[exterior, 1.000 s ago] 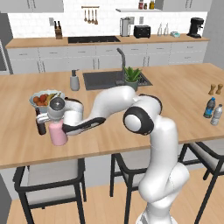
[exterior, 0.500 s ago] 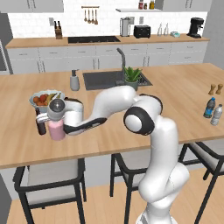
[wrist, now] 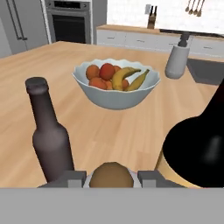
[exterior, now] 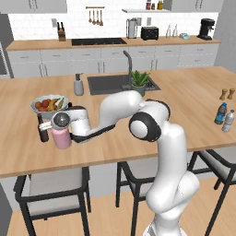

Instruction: Move the plastic bottles in the middle to the plastics group, and the glass bottles in the middle to the glass group.

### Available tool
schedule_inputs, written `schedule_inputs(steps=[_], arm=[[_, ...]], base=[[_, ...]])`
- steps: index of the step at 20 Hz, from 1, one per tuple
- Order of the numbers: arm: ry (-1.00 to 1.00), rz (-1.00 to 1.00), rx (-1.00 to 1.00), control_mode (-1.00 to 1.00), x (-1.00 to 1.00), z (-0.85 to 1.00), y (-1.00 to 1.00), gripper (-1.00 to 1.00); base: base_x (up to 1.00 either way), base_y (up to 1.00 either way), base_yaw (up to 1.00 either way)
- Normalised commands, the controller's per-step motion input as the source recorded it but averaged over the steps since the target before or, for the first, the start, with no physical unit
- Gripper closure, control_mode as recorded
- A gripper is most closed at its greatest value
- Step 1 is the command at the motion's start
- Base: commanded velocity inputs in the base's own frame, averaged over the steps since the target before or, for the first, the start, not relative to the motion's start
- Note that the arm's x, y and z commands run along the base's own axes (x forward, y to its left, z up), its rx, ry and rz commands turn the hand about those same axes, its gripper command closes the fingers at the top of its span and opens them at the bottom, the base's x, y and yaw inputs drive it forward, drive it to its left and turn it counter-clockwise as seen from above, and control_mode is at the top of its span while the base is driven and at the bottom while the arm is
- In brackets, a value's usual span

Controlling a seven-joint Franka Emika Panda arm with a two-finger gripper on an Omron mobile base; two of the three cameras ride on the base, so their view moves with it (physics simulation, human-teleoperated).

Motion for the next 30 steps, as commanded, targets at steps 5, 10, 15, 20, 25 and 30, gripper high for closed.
schedule_inputs(steps=[5,10,15,20,25,30], arm=[[-0.2,0.0,0.04,-1.0,-0.03,-0.3,0.0,1.0],[-0.01,0.0,0.02,-1.0,-0.06,-0.04,0.0,1.0],[0.0,0.0,0.03,-1.0,-0.1,0.0,0.0,1.0],[0.0,0.0,0.0,-1.0,-0.02,0.0,0.0,-1.0],[0.0,0.0,0.0,-1.0,0.0,0.0,0.0,-1.0],[0.0,0.0,0.0,-1.0,0.0,0.0,0.0,-1.0]], base=[[0.0,0.0,0.0],[0.0,0.0,0.0],[0.0,0.0,0.0],[0.0,0.0,0.0],[0.0,0.0,0.0],[0.0,0.0,0.0]])
